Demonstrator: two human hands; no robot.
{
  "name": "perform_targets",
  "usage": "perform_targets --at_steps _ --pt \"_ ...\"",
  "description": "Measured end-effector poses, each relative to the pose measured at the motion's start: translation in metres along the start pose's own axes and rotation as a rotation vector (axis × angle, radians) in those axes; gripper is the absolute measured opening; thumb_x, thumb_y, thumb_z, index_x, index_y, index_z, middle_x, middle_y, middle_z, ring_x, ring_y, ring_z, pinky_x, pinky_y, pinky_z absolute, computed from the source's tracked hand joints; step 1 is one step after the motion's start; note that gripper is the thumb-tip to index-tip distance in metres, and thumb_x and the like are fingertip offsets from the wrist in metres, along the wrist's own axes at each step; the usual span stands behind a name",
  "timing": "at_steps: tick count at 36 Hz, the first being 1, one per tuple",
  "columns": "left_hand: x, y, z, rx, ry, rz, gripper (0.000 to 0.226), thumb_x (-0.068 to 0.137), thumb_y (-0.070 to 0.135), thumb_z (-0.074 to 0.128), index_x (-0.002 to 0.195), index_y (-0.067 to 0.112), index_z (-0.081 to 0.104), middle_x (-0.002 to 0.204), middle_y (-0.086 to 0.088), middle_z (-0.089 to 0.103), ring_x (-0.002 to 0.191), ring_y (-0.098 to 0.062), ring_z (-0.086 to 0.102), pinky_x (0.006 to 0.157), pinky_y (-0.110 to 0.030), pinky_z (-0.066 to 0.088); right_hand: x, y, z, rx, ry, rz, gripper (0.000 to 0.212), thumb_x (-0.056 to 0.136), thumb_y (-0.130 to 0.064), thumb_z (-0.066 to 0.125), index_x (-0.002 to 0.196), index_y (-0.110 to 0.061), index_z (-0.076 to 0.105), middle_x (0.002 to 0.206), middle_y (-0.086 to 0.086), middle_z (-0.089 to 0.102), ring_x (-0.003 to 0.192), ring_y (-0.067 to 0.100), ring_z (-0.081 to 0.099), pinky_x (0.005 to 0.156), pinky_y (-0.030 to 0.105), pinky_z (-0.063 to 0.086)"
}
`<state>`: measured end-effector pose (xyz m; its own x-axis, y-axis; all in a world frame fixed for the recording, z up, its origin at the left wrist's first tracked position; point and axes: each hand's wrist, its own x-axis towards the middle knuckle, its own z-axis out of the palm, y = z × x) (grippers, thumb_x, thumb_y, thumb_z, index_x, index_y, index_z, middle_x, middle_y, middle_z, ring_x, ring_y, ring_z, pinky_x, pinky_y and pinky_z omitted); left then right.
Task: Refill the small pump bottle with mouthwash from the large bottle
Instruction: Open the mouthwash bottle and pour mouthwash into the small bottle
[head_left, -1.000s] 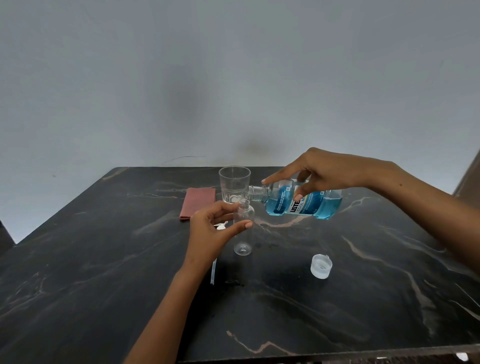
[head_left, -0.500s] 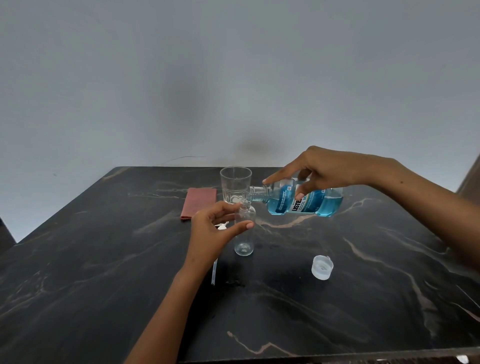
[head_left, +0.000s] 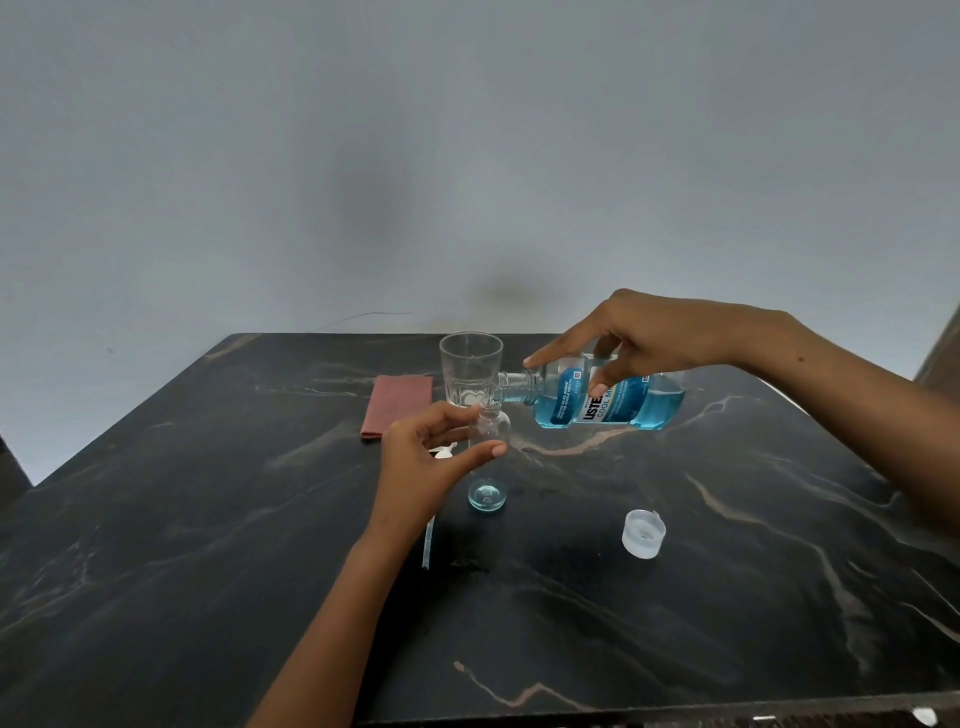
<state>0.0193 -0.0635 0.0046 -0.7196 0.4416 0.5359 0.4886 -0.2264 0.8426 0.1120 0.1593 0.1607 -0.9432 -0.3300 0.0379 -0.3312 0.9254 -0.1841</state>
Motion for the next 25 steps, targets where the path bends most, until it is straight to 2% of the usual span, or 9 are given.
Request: perform_targets --at_steps 5,9,16,20,23,25 --pt "-0.0003 0.0012 0.0003 0.024 -0.006 0.005 0.034 0.06 0.039 0.085 0.09 0.028 0.073 0.094 0.005 0.076 0.089 -0.012 0.073 0.079 -0.033 0.06 0.0006 0.0015 -0.0004 -0.019 -0.002 0.005 0.066 0.082 0.0 0.067 0.127 -0.043 0.044 0.132 -0.007 0.057 0.089 -0.035 0.044 0.077 0.001 0.044" --pt "-0.0005 0.0004 0.0002 0.028 -0.004 -0.002 0.034 0.061 0.033 0.085 0.092 0.024 0.073 0.095 0.002 0.076 0.09 -0.013 0.073 0.079 -0.035 0.06 0.0008 0.002 -0.0013 -0.021 -0.003 0.006 0.065 0.081 0.0 0.067 0.128 -0.041 0.046 0.132 -0.006 0.057 0.087 -0.034 0.046 0.073 -0.003 0.043" --pt "0.0 0.0024 0.0007 0.021 -0.004 0.003 0.036 0.059 0.035 0.085 0.091 0.023 0.073 0.094 0.006 0.076 0.089 -0.011 0.073 0.077 -0.029 0.06 0.0011 -0.0004 -0.0026 -0.019 -0.008 0.018 0.064 0.081 0.001 0.067 0.13 -0.037 0.049 0.133 -0.006 0.057 0.088 -0.032 0.048 0.075 0.0 0.045" --pt "-0.0002 0.0021 0.0009 0.023 0.0 0.0 0.034 0.059 0.035 0.085 0.089 0.026 0.073 0.092 0.007 0.076 0.088 -0.011 0.073 0.077 -0.028 0.06 0.0001 -0.0037 -0.0036 -0.011 -0.004 0.012 0.066 0.081 0.001 0.067 0.127 -0.042 0.047 0.13 -0.007 0.059 0.089 -0.03 0.049 0.074 0.001 0.047" --pt "0.0 0.0021 0.0008 0.026 0.003 -0.001 0.034 0.058 0.037 0.084 0.088 0.026 0.073 0.091 0.006 0.076 0.088 -0.011 0.073 0.078 -0.029 0.06 0.0003 -0.0026 -0.0037 -0.017 -0.01 0.021 0.063 0.081 0.002 0.067 0.129 -0.035 0.051 0.129 -0.005 0.06 0.086 -0.031 0.05 0.069 -0.002 0.045" --pt "0.0002 0.0018 0.0009 0.016 0.016 -0.009 0.037 0.056 0.036 0.085 0.087 0.022 0.074 0.091 0.002 0.076 0.088 -0.013 0.073 0.078 -0.03 0.06 0.0006 -0.0035 -0.0039 -0.025 -0.013 0.027 0.062 0.081 0.001 0.067 0.13 -0.033 0.053 0.129 -0.006 0.061 0.087 -0.028 0.052 0.071 0.001 0.047"
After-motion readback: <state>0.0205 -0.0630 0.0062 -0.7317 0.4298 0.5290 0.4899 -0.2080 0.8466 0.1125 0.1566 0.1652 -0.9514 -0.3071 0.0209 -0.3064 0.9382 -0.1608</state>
